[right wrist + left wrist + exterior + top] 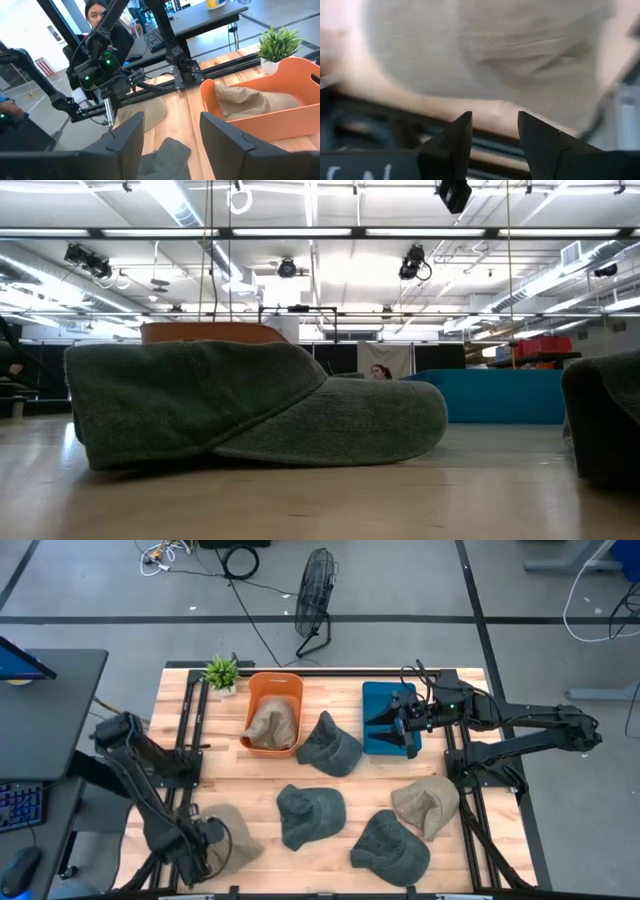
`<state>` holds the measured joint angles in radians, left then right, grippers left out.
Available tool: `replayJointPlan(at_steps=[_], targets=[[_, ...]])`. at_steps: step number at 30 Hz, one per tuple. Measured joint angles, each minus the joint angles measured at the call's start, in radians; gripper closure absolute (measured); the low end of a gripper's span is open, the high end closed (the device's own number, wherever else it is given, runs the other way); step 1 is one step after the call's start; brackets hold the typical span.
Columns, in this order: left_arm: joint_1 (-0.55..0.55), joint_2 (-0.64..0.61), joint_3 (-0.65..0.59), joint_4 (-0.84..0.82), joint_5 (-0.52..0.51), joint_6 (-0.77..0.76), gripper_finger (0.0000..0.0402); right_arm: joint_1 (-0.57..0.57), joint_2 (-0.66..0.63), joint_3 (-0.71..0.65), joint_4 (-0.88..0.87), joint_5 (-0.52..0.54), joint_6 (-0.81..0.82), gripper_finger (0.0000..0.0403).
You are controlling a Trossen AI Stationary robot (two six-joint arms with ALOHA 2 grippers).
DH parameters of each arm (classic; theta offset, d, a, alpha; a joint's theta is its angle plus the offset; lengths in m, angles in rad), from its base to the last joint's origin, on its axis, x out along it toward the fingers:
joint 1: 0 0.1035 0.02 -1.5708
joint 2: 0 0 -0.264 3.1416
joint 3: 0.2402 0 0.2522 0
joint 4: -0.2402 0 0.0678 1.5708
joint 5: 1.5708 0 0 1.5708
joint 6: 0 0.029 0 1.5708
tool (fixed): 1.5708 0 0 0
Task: Pick & Place hat
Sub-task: Put the left brown cap into the orange bin
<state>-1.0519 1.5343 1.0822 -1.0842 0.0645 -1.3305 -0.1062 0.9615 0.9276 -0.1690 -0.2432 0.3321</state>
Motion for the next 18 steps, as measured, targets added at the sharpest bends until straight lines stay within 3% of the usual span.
replayJointPlan(at_steps=[7,18], targets=[[0.02,-0.024,-0.095,0.216,-0.004,-0.059,0.0247,0.0,0.001,0.0,0.001,0.0,0.0,0.0207],[0.041,0.002,-0.059,0.192,-0.042,-0.125,0.0246,0.0,0.028,0.0,-0.003,0.0,-0.008,0.0207]])
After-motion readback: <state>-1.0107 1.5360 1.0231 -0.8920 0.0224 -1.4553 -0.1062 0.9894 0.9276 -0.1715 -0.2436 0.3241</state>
